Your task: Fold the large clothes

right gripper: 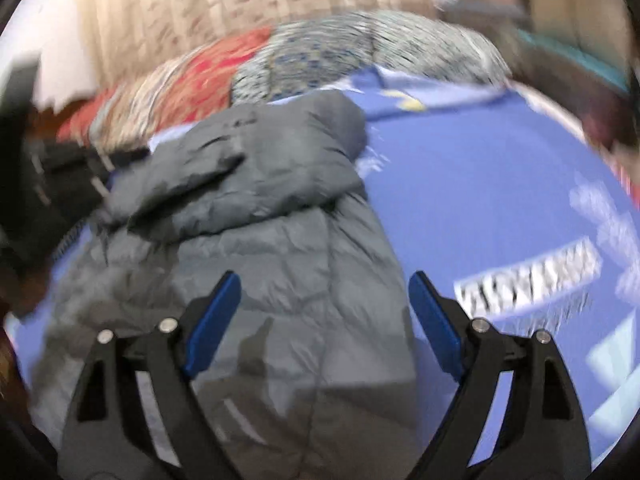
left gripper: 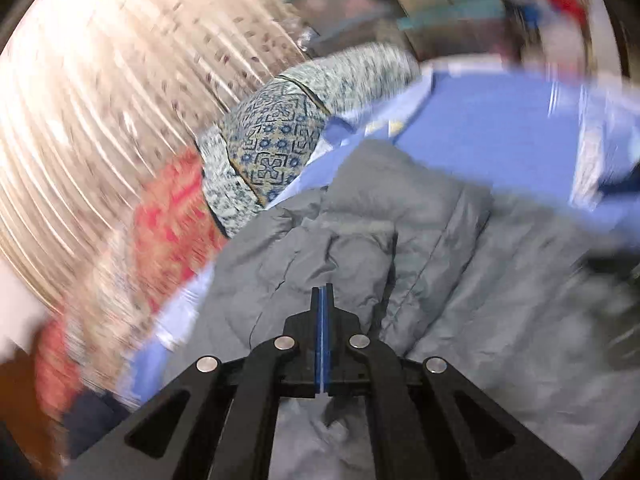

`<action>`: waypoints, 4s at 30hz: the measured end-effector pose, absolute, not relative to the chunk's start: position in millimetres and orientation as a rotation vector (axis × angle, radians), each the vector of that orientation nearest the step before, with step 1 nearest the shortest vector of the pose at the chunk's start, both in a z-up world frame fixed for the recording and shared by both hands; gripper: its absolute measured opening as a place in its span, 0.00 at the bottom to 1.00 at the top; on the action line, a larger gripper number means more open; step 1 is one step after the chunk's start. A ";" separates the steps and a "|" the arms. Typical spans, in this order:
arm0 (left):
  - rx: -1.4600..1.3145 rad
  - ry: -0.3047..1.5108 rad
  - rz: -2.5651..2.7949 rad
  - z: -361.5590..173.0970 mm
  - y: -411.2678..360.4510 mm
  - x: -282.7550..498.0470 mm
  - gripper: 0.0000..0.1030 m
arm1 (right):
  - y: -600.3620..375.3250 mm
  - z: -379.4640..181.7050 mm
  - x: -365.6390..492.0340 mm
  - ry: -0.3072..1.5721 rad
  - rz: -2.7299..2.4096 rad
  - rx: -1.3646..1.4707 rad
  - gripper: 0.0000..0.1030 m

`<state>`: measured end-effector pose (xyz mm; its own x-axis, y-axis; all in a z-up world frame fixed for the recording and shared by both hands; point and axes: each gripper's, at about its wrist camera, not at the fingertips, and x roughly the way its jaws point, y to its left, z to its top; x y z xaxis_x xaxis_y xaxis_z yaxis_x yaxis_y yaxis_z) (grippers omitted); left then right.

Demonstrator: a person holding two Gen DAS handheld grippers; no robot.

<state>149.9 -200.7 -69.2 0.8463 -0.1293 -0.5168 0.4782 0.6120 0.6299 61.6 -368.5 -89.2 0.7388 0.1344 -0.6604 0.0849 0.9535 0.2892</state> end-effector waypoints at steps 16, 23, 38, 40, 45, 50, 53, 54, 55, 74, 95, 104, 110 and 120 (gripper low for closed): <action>0.703 0.616 0.086 -79.4 -128.8 256.7 0.23 | -348.6 -136.3 57.6 0.810 -0.011 0.369 0.80; 0.203 0.860 0.194 -57.5 9.0 298.4 0.23 | -355.6 -116.5 54.0 0.782 0.025 0.425 0.77; 0.120 0.811 -0.114 -43.0 60.3 215.7 0.23 | -329.9 -73.6 182.8 0.805 0.233 0.849 0.41; 0.079 0.814 -0.117 -40.4 76.2 212.2 0.23 | -323.2 -79.9 189.8 0.850 0.196 0.850 0.41; -0.051 0.824 -0.117 -37.5 114.2 201.9 0.23 | -302.2 -74.4 217.3 0.844 0.220 0.888 0.01; -0.095 0.794 -0.077 -30.4 148.9 192.6 0.23 | -241.1 41.3 228.4 0.498 0.240 0.572 0.01; -0.156 0.767 -0.058 -24.9 172.0 188.2 0.23 | -174.0 85.9 220.3 0.327 0.267 0.295 0.01; -0.174 0.762 -0.051 -24.8 178.4 187.7 0.23 | -143.4 85.3 220.6 0.329 0.319 0.213 0.01; -0.182 0.762 -0.046 -26.1 183.2 188.5 0.23 | -110.6 74.6 224.5 0.371 0.363 0.128 0.01; 0.094 0.748 -0.255 -28.8 35.4 265.2 0.23 | -266.8 -45.8 224.3 0.740 0.143 0.242 0.67; 0.276 0.952 -0.105 -85.6 5.7 250.1 0.23 | -361.8 -62.2 149.3 0.669 -0.063 0.376 0.77; 0.199 0.964 -0.115 -81.1 41.7 153.2 0.23 | -316.9 -91.0 64.1 0.832 0.008 0.401 0.77; 0.211 0.992 -0.110 -91.0 60.0 108.5 0.23 | -346.4 -120.3 5.5 0.939 -0.225 0.327 0.77; 0.215 1.029 -0.076 -109.7 84.0 66.9 0.23 | -403.4 -121.7 -92.8 0.905 -0.291 0.459 0.77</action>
<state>66.9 84.0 -109.7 0.5148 0.0377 -0.8565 0.1638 0.9763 0.1415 -92.8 -403.4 -121.7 0.5882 -0.0511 -0.8071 0.4294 0.8655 0.2581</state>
